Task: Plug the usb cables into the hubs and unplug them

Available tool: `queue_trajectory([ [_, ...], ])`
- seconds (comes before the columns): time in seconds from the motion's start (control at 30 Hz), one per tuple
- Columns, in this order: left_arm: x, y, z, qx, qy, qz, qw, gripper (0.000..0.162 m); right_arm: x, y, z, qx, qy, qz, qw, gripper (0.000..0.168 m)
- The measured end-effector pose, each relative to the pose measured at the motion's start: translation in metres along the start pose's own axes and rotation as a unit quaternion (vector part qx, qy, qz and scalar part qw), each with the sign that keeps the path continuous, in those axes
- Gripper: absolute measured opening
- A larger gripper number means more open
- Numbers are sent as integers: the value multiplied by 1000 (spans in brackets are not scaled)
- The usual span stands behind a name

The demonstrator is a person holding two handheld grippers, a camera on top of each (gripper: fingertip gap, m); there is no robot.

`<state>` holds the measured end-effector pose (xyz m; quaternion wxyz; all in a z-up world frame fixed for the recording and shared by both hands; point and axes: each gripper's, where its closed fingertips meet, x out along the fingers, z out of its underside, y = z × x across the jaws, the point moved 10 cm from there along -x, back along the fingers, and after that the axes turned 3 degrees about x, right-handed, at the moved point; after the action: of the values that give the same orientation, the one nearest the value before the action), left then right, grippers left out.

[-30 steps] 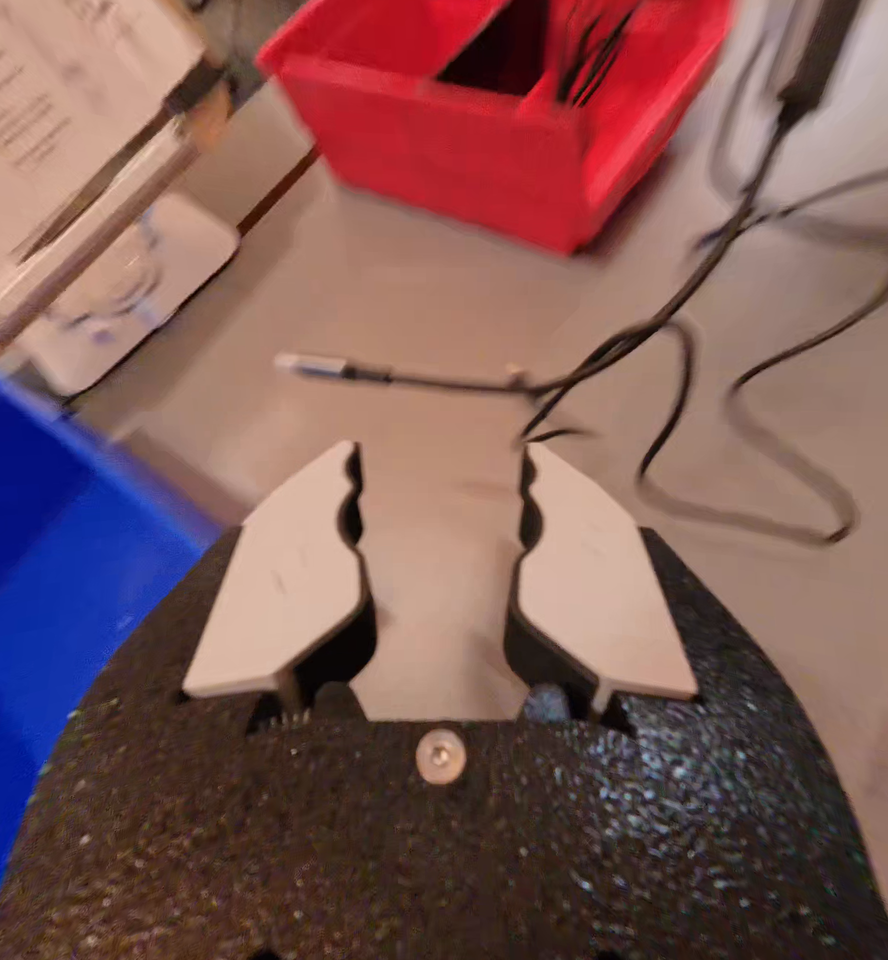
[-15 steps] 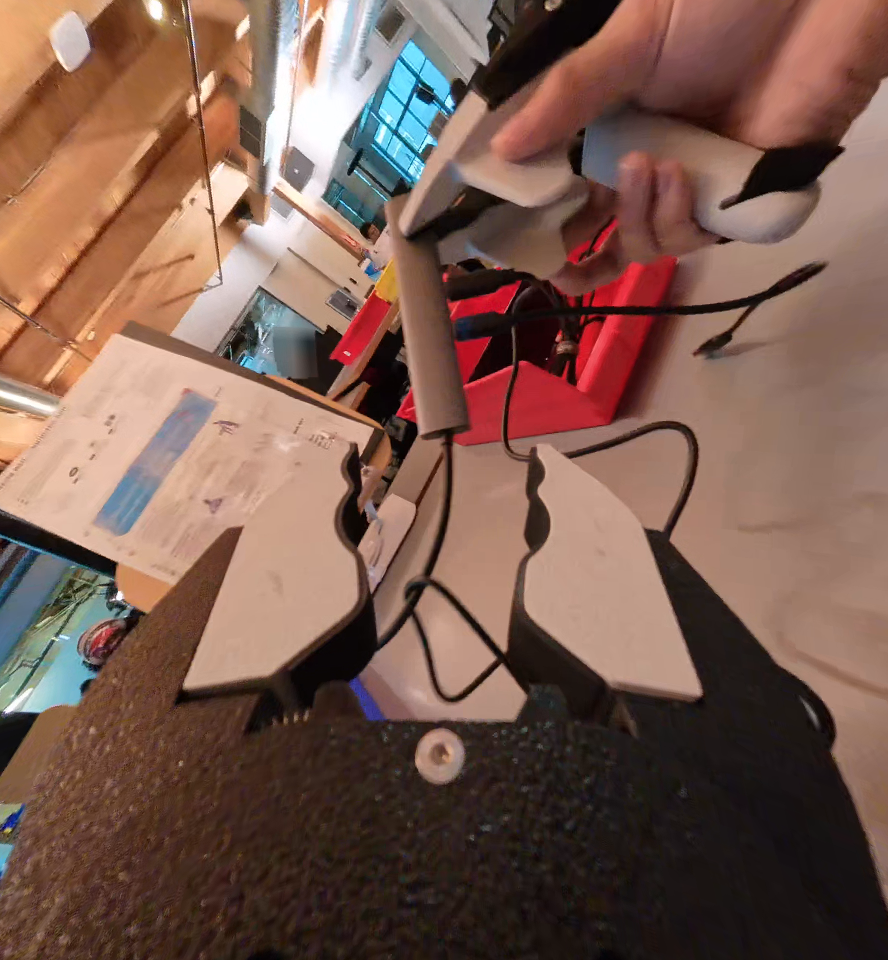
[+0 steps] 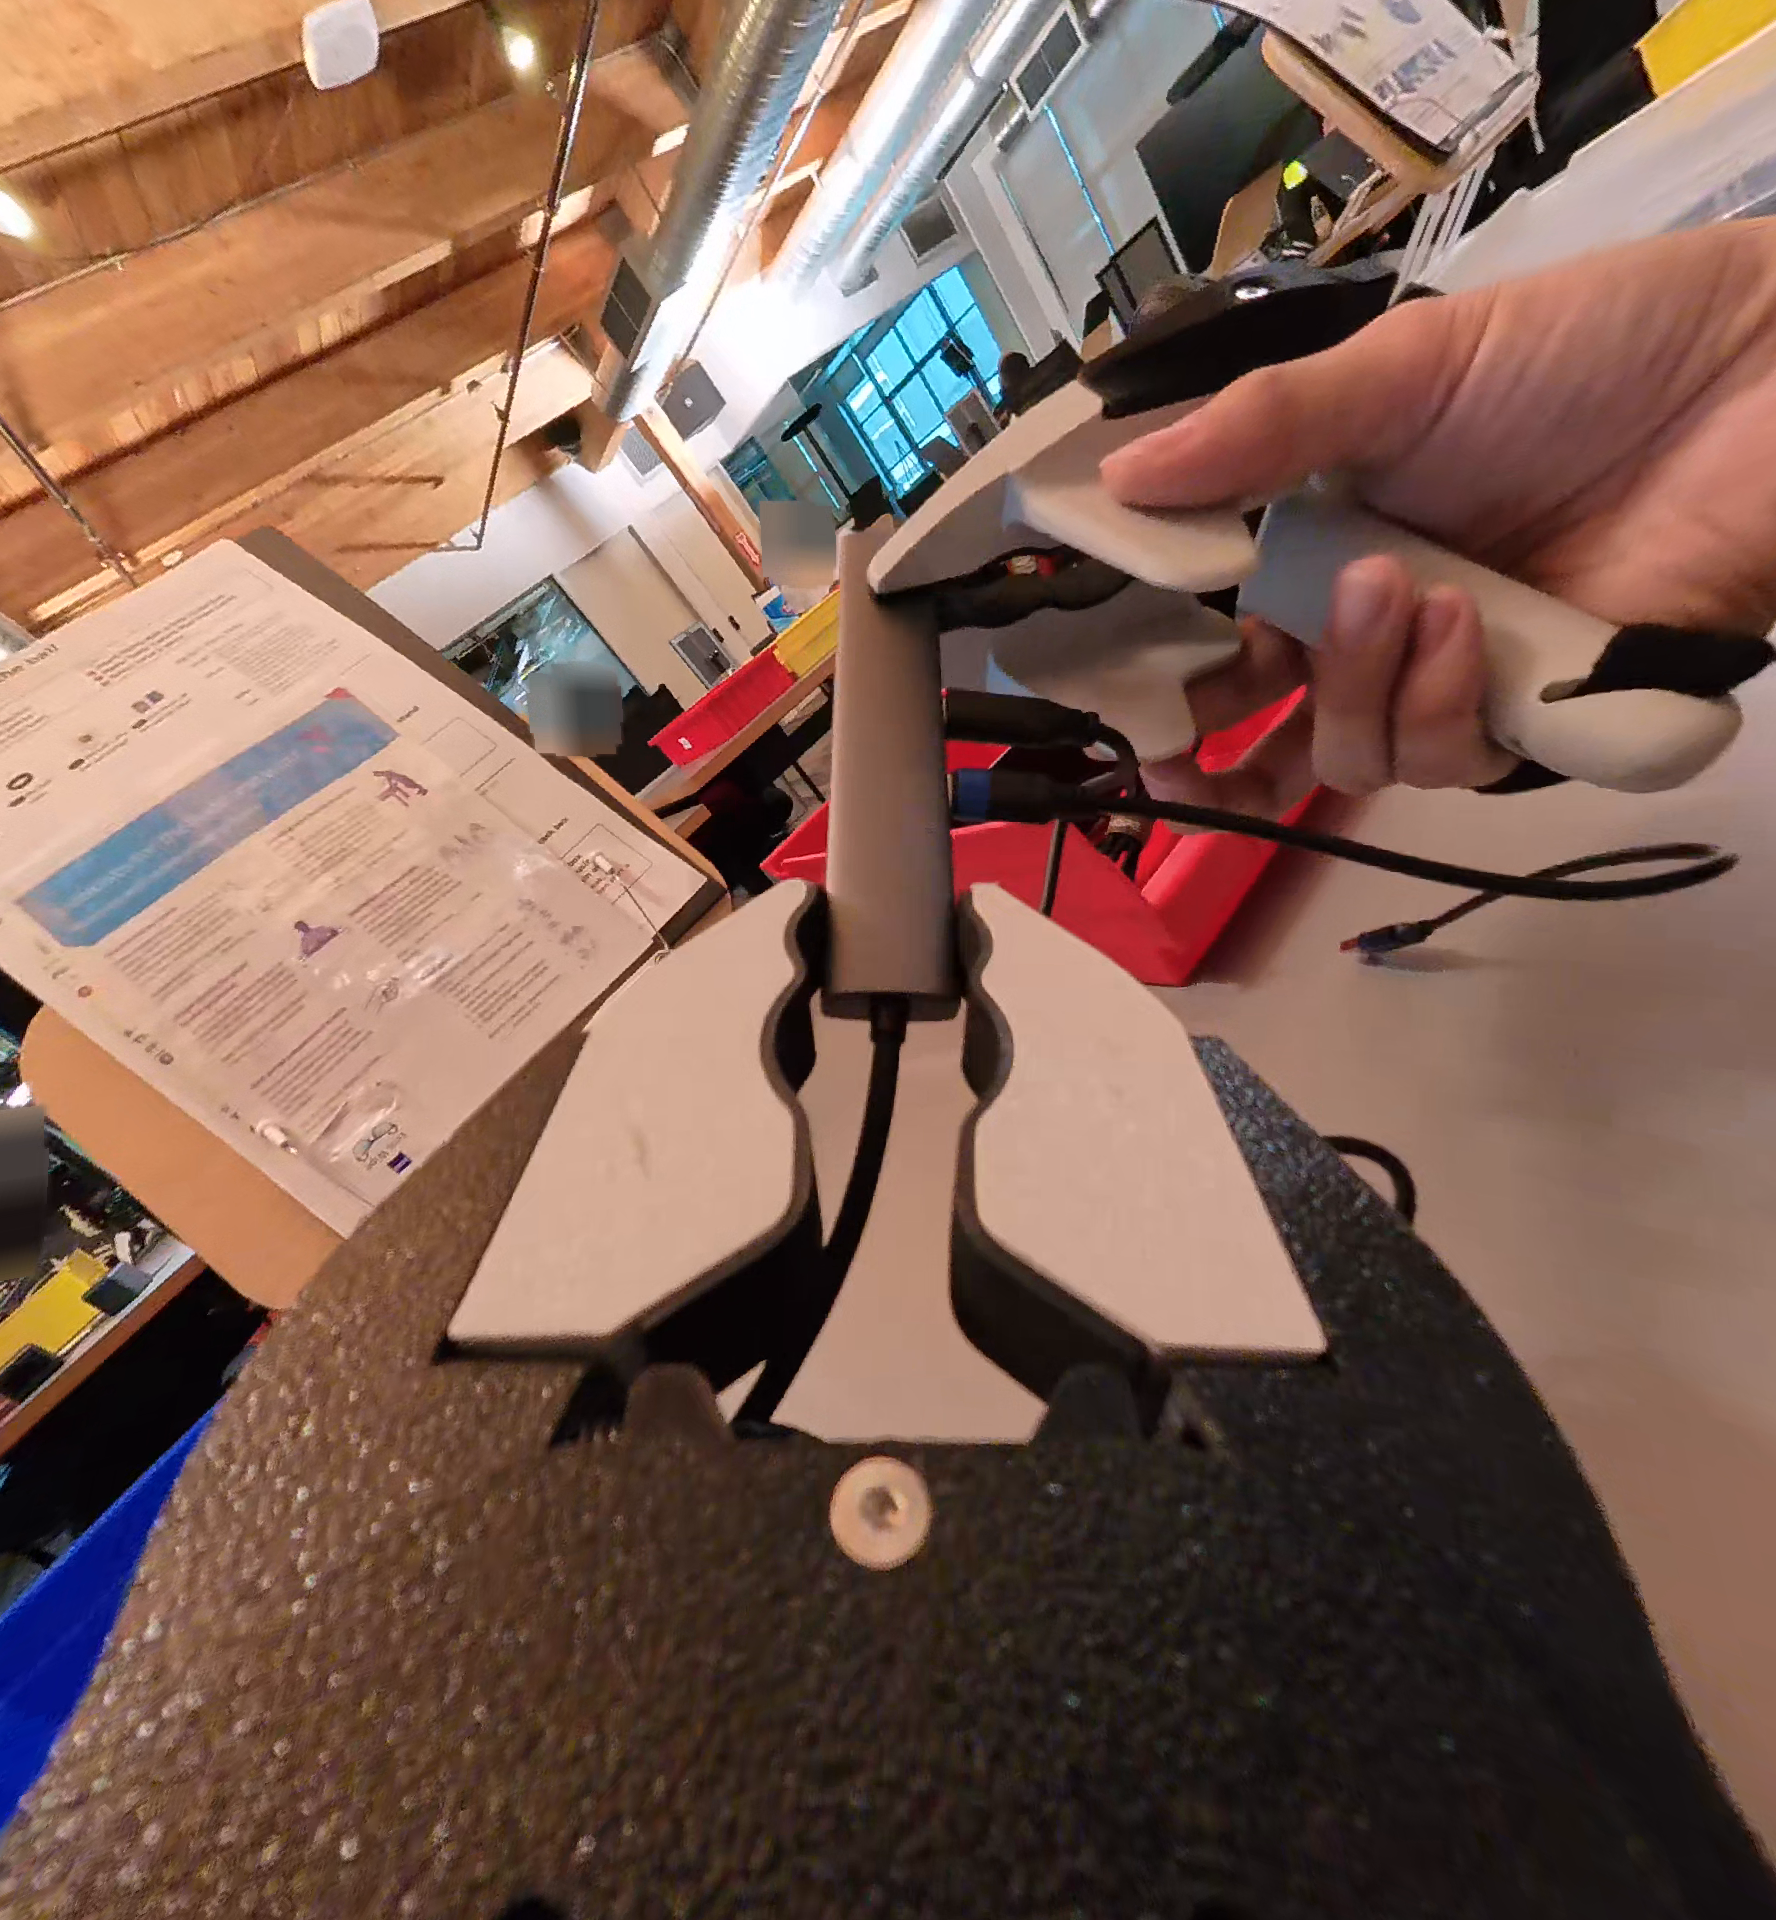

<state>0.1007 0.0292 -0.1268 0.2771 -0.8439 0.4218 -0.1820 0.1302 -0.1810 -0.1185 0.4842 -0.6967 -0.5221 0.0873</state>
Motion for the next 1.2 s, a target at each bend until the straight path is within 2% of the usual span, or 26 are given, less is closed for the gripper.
queue_trajectory([
  [0.43,1,2,14,-3,1,10,1000,23,6,11,9,38,-9,-4,999,11],
  [0.7,-3,5,10,-26,-6,-18,999,23,8,14,10,34,-9,-6,999,10],
  [0.8,-1,2,6,-52,-26,-14,998,23,8,13,8,22,1,-8,1000,11],
  [0.83,0,0,5,-69,-44,-18,996,23,7,13,6,9,7,5,1000,16],
  [0.9,2,-9,6,-143,-92,-27,985,23,5,6,2,-69,6,48,996,22],
  [0.97,2,-21,9,-233,-120,-26,965,23,6,-9,-1,-186,-22,104,977,28],
  [1.07,0,-32,11,-298,-153,-24,942,23,20,-38,10,-377,-104,148,908,26],
  [1.13,0,-35,12,-300,-162,-34,940,23,33,-48,23,-445,-147,169,867,18],
  [1.2,0,-34,11,-308,-166,-40,936,23,45,-45,34,-475,-184,208,835,18],
])
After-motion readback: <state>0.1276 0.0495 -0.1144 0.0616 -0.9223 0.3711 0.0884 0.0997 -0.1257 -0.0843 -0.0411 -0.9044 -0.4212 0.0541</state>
